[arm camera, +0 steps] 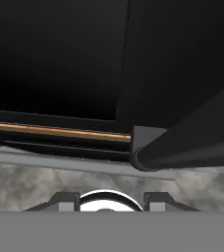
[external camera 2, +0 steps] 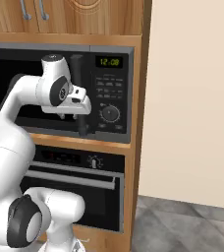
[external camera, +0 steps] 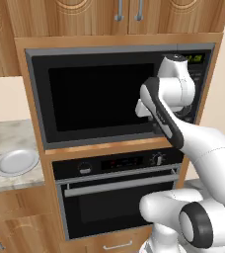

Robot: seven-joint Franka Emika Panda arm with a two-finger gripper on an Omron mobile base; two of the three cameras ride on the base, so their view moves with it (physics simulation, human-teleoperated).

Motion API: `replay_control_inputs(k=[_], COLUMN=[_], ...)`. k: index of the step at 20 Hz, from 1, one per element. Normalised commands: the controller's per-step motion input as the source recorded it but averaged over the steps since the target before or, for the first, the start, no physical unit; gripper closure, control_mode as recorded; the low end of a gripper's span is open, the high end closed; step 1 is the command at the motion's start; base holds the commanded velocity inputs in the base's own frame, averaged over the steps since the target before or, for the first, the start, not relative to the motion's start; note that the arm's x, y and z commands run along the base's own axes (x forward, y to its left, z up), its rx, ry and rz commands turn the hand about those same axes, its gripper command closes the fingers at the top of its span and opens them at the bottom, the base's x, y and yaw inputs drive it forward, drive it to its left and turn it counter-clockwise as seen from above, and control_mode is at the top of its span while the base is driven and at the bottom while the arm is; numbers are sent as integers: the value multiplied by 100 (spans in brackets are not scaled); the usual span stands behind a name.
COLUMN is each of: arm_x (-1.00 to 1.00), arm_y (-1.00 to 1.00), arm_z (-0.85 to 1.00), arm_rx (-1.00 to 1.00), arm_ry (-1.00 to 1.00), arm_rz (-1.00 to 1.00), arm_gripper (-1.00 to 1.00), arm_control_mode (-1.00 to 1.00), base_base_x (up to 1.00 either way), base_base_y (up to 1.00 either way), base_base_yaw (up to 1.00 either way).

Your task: Take the baked cake out of the oven and place it on the plate for cooling. Then close the oven door.

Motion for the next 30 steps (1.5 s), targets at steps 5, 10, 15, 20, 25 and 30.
replay_control_inputs(k=[5,10,15,20,25,30], arm_x=[-1,0,0,0,0,0], arm_y=[0,0,0,0,0,0], arm_z=[0,0,0,0,0,0], arm_rx=[0,0,0,0,0,0], arm_ry=[0,0,0,0,0,0], arm_rz=[0,0,0,0,0,0], arm_gripper=[-100,-100,-100,-100,-100,-100], arm_control_mode=[100,100,100,100,100,100], base_base_x=[-37,-94,-32,0,0,-1], base_base_y=[0,2,41,57,54,62], base_base_yaw=[0,0,-28,-71,-72,-58])
